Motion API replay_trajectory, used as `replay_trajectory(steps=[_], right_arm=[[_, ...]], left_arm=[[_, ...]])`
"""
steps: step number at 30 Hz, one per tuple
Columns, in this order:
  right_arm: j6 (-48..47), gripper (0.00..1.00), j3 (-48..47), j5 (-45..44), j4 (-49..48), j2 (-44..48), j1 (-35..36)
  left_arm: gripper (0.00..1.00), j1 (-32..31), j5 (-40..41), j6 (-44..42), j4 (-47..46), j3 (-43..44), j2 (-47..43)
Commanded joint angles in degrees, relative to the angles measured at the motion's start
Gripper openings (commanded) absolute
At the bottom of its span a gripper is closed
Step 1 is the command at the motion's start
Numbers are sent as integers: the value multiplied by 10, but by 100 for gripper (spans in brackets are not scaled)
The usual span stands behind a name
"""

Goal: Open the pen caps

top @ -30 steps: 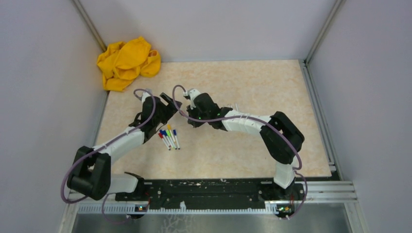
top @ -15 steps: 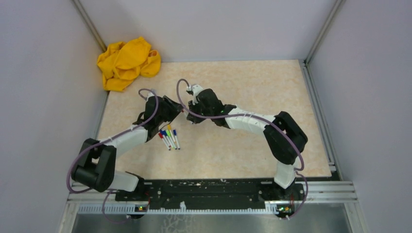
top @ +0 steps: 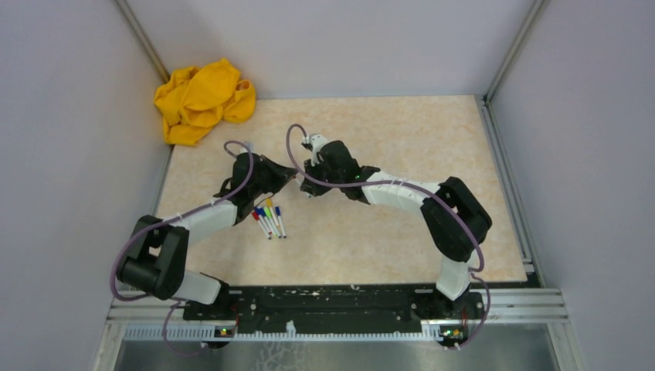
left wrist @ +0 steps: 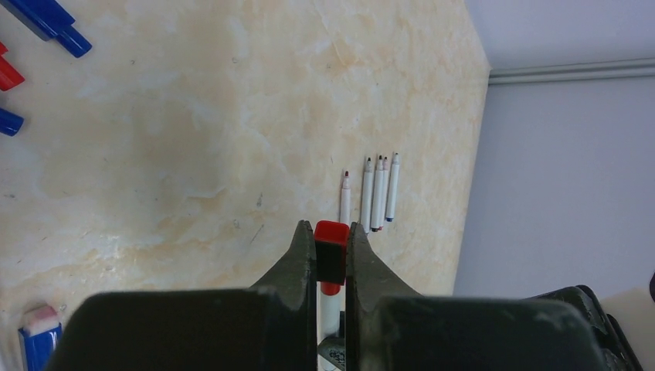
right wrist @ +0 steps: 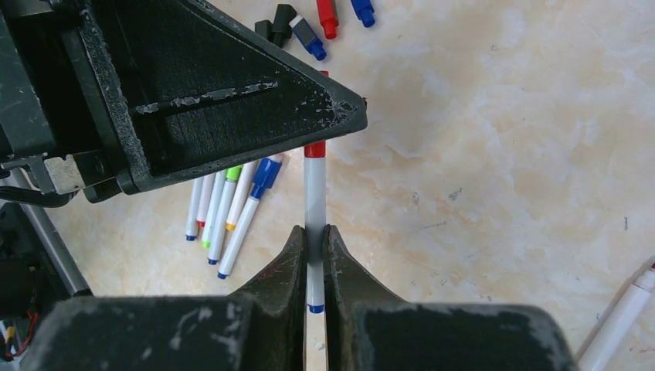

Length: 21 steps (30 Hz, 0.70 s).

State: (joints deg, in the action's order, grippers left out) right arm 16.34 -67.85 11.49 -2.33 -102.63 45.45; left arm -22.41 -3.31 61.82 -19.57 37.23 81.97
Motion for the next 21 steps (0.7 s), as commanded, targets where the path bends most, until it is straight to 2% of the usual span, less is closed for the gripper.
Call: replay_trajectory(steps=[1, 2, 3, 5, 12, 16, 18, 20, 21], right_arm=[[-1, 0, -2, 1, -27, 37, -7], [-2, 2, -4, 2, -27, 34, -7], [-2, 9, -7, 2, -27, 33, -8], [-3, 16, -16, 3, -25, 25, -7], [-3, 23, -44, 6, -20, -2, -8], [-2, 21, -61, 8, -13, -17, -10], [-2, 13, -65, 7, -10, -25, -12], [0, 0, -70, 6, -4, -32, -14], [-1, 0, -71, 6, -1, -36, -16]], left_arm=[[0, -5, -21, 3, -36, 3, 6], [0, -7, -23, 1, -38, 4, 7], [0, -9, -25, -1, -38, 5, 8], [0, -12, -28, -2, -38, 9, 9], [0, -14, -48, 4, -44, 13, 14], [0, -15, -48, 5, -47, 12, 15], [0, -14, -45, 6, -48, 12, 15], [0, -15, -44, 9, -49, 14, 15], [0, -15, -41, 11, -49, 15, 17]])
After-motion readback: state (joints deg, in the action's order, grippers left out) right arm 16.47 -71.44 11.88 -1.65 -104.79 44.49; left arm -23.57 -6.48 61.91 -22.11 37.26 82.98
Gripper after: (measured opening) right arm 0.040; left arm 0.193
